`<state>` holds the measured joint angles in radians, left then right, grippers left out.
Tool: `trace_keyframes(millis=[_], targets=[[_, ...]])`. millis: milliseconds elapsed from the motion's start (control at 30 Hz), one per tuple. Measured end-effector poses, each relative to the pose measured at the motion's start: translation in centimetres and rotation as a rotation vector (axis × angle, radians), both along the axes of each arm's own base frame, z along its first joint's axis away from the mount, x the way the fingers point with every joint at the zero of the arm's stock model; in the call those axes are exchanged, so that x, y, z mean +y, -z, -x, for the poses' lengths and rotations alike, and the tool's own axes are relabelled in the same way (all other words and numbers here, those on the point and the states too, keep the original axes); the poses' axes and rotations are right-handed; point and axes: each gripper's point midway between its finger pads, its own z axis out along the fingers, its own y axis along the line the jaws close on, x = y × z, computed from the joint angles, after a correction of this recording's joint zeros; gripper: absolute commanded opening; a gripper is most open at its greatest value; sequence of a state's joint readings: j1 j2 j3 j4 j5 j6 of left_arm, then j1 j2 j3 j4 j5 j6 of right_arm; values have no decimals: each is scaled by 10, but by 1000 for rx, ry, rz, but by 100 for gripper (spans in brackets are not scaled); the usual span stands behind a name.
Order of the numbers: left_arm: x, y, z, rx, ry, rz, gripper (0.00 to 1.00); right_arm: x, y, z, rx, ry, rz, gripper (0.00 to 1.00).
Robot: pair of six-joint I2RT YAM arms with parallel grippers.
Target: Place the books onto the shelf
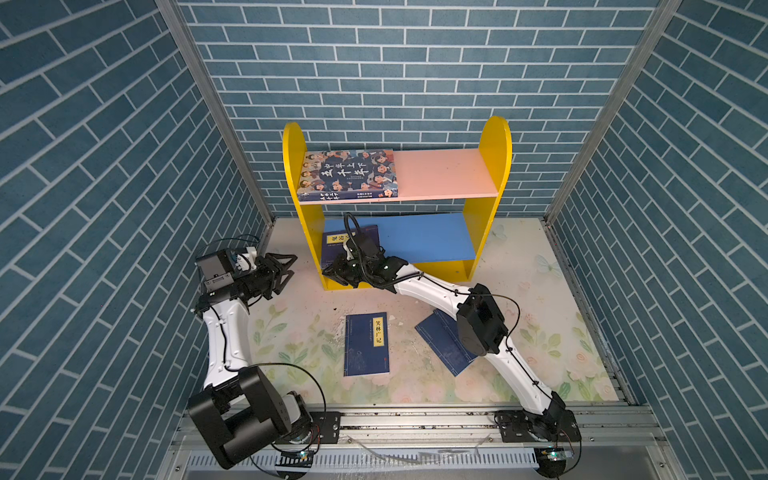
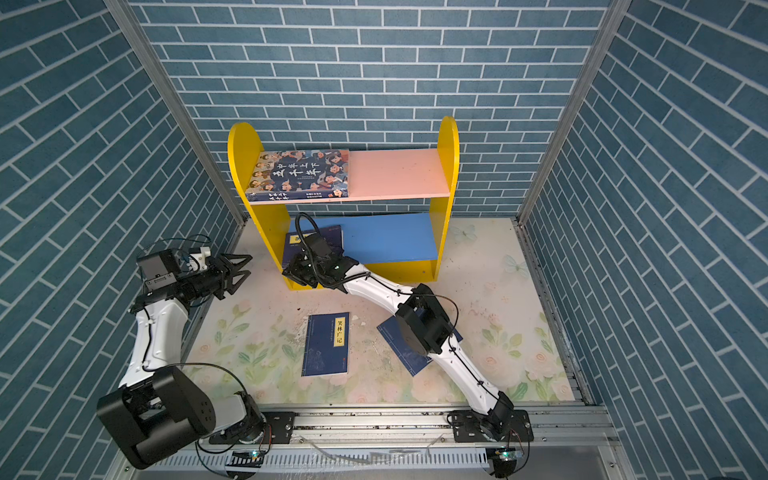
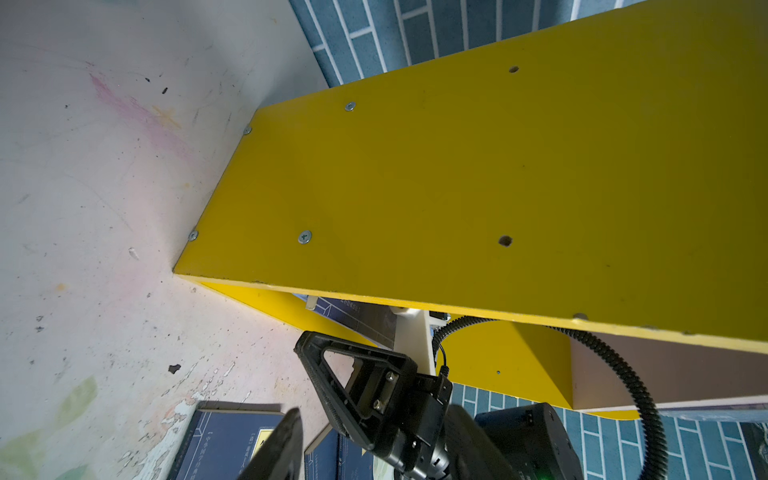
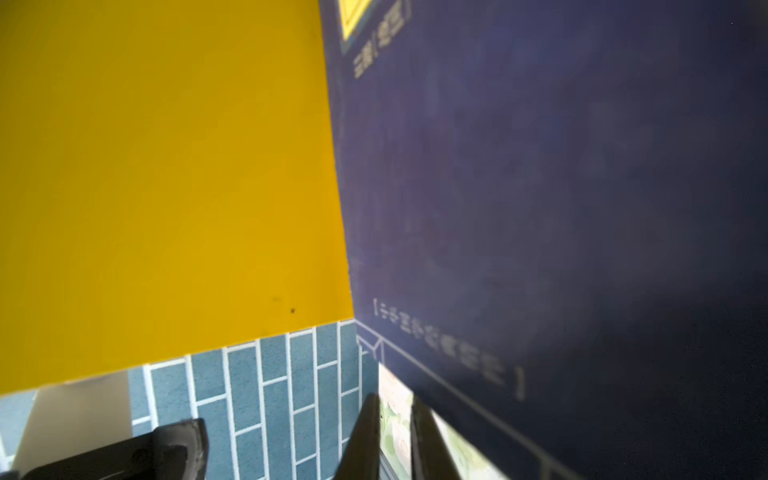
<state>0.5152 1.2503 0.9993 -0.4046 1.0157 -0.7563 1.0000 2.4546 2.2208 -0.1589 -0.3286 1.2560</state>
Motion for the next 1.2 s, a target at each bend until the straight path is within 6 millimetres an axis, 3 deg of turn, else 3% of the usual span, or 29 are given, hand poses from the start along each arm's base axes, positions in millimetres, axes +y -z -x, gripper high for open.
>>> trace_keyframes(millis=[267,933,1200], targets=[[4,0,0,0,-10,2,57,3,-23,-8,-26,7,-41,16],[8,-2,-2,-7,-22,10,57,1,-9,-2,-2,-9,0,15],[8,-2,-2,-9,-23,10,57,2,-14,-3,-6,-12,-10,15]])
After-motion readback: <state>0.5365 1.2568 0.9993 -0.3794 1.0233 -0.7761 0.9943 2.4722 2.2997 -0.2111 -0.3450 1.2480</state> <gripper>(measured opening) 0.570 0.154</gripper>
